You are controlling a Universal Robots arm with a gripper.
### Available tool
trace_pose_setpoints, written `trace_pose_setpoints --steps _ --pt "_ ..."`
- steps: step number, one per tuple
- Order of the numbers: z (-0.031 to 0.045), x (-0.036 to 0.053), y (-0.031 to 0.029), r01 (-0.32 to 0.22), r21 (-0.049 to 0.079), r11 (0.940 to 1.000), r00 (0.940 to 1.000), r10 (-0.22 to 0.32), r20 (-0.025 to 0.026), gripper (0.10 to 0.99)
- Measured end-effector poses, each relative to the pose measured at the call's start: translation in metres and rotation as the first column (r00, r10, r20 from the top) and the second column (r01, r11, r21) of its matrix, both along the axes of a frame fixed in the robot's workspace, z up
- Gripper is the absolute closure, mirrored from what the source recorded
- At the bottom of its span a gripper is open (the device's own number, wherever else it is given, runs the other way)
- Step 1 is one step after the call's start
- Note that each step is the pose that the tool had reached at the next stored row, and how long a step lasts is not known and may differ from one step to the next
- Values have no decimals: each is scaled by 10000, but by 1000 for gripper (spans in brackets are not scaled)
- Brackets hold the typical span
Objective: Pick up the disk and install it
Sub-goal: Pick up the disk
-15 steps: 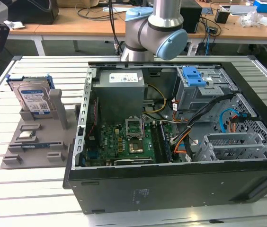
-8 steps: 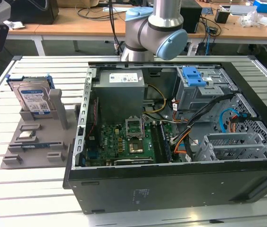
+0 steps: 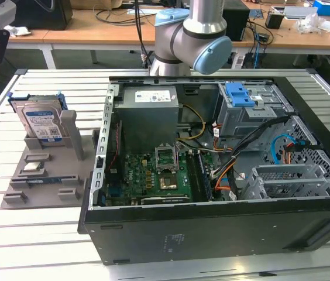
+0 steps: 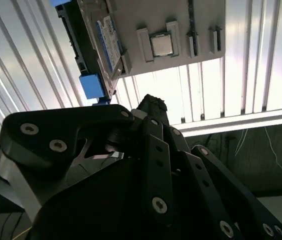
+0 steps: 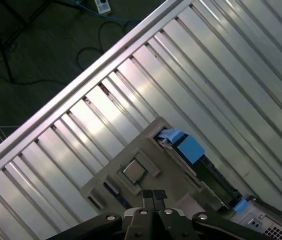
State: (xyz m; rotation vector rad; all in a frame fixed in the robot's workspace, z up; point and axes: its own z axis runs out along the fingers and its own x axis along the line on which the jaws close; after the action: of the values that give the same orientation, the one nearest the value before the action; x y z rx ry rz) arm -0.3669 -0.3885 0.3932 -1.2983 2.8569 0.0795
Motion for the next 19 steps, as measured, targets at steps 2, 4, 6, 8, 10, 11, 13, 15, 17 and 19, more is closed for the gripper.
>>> trace_pose_setpoints --steps 2,4,6,8,10,11,13,15,17,19 --pt "0 0 0 -337 0 9994 9994 337 0 980" --pt "0 0 0 -532 0 9986 9986 532 0 980" --pt "0 0 0 -852 1 9964 9964 852 1 980" --pt "0 0 0 -1247 0 9922 9922 1247 1 980" --pt "-1 0 0 -1545 0 9880 9880 1545 1 980" --pt "0 0 0 -1658 0 9862 9862 1658 1 980" --pt "0 0 0 -1845 0 9828 9828 1845 0 980" --pt "0 0 0 -2063 0 9785 9785 2063 0 980" --pt "0 0 0 -2284 0 9736 9736 2284 0 980" --pt "0 0 0 -2481 1 9687 9687 2481 1 980"
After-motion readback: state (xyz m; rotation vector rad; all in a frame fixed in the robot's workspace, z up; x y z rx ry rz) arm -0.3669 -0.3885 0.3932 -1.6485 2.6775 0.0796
